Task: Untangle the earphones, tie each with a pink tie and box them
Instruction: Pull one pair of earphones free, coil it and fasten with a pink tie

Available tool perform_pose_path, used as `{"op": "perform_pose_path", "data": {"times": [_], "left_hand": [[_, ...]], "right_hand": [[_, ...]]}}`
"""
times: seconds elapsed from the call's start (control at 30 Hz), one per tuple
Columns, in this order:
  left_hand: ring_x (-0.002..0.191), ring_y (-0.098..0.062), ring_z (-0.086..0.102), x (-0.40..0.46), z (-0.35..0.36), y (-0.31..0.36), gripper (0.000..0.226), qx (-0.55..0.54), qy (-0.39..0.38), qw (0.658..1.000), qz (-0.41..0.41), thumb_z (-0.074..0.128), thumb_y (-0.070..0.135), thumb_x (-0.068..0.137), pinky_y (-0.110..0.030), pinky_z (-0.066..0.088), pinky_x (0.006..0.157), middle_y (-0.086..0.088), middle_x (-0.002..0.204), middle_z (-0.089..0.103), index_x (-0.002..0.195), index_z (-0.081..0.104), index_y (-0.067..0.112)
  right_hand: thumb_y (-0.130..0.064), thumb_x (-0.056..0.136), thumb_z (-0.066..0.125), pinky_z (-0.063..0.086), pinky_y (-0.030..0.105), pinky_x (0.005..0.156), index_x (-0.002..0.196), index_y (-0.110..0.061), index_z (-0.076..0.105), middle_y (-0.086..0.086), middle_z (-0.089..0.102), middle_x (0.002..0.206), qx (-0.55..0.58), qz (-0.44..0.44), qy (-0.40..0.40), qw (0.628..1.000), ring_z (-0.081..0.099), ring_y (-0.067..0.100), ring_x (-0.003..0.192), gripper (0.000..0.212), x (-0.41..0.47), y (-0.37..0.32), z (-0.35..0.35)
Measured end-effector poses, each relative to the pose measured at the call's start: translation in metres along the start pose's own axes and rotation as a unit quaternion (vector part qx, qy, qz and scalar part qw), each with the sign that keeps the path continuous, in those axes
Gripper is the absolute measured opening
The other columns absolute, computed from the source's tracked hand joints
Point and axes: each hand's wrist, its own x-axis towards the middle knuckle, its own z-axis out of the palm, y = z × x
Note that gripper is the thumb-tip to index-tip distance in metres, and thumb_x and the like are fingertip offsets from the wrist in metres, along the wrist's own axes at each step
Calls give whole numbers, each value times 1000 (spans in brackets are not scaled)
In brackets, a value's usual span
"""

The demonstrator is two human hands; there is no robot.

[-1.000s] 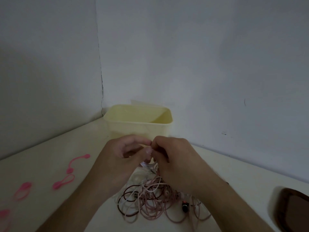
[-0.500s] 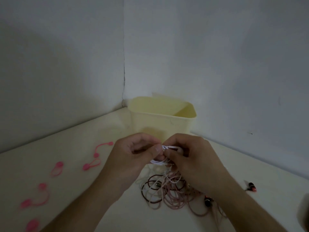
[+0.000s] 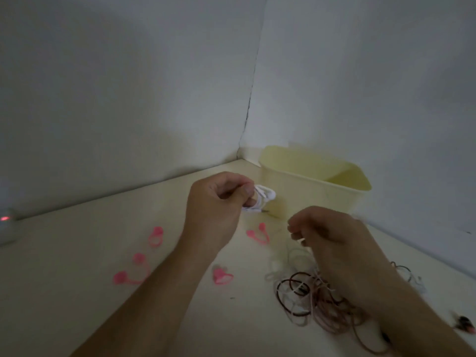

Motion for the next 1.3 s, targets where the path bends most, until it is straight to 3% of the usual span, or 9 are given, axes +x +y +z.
{"op": "perform_pose_path", "data": {"times": [0.2,0.33,0.47,0.67,0.8,0.9,1.0,1.13,1.3], "left_hand": [[73,-3,74,7,-13,-4,19,79,70,994,37,74,6,91,-17,56,70,15,74,76,83,76,24],[69,-7,73,11,-19,-5,22,55,101,993,27,72,2,92,-7,48,54,11,71,75,81,76,20],[68,-10,73,15,-19,-10,18,25,104,994,4,72,1,92,-8,48,53,6,71,77,83,77,16],[72,-14,76,13,-14,-9,13,-32,90,995,-33,74,3,90,-22,58,72,1,74,79,87,80,13],[74,-20,78,9,-10,-7,13,-58,73,994,-50,76,2,90,-37,64,77,-3,76,80,88,81,14],[74,-24,78,3,-2,-6,13,-68,46,995,-56,78,1,89,-44,65,79,-5,77,80,86,81,13],[72,-21,78,-9,12,-2,15,-56,3,997,-56,78,0,88,-41,64,74,-5,76,80,83,80,14],[76,-22,79,-26,28,-1,10,-43,-52,996,-66,79,4,88,-38,62,74,-4,78,81,86,81,14],[77,-14,77,-43,44,4,12,-56,-89,992,-65,76,2,89,-27,63,71,-3,81,81,88,81,12]], "right_hand": [[-2,97,51,39,23,107,150,-19,58,6,59,148,-210,-33,-204,956,55,22,137,56,71,-21,82],[-7,97,49,51,41,102,138,-15,62,12,58,136,-287,3,-140,948,58,34,129,44,89,-30,105],[-16,97,61,53,40,95,128,-12,64,12,64,131,-364,90,-97,922,63,36,123,31,89,-24,94],[-20,96,63,56,34,83,107,-14,67,8,71,110,-234,126,-89,960,69,29,105,13,88,6,85],[-12,103,60,60,41,80,94,-11,64,3,78,78,40,100,-57,993,72,20,76,11,71,0,46],[-4,104,61,65,51,67,89,-9,71,8,68,65,210,56,-7,976,67,27,60,18,42,-9,9],[-6,104,61,50,36,51,87,-17,79,8,60,60,217,31,-6,976,57,30,55,27,14,-9,-19],[-10,102,65,52,22,61,89,-30,82,-2,72,69,132,-13,-1,991,68,12,66,29,-4,-6,-31],[-19,99,72,61,38,68,86,-23,64,-2,75,70,108,12,-23,994,70,14,63,16,-8,-3,-24]]}}
